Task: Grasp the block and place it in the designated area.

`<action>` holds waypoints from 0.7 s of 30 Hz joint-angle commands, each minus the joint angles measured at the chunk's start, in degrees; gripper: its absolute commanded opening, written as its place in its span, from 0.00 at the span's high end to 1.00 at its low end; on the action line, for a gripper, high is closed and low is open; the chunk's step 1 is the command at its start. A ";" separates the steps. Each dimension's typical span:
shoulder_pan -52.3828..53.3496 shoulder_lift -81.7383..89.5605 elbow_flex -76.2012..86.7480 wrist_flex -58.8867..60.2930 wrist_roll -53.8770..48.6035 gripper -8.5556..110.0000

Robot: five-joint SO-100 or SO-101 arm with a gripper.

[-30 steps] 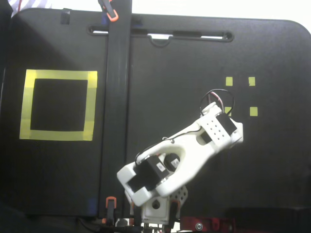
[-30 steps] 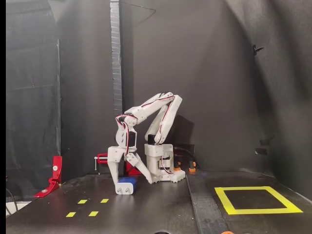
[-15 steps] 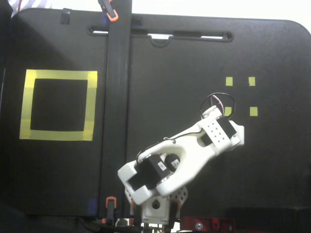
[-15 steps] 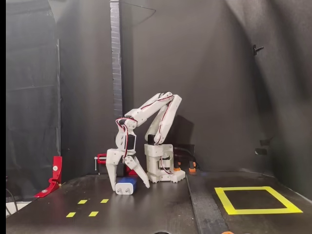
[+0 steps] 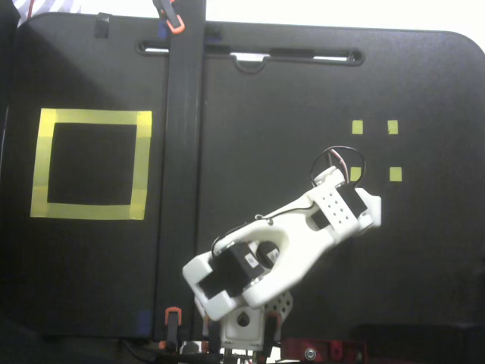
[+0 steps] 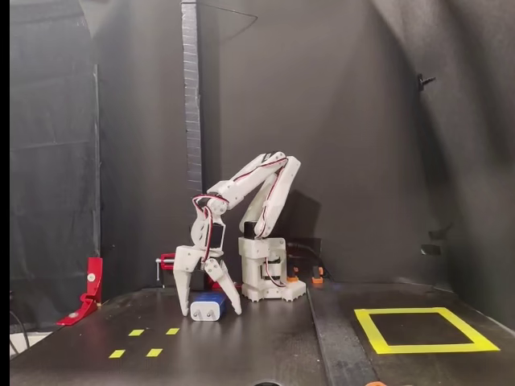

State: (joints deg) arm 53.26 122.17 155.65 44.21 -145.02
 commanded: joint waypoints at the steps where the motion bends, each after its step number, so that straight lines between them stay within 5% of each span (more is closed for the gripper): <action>1: 0.18 -0.35 0.70 -0.79 -0.26 0.61; 21: 0.00 1.76 2.90 -0.88 -0.09 0.71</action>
State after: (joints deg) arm 53.26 123.75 157.41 43.86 -144.93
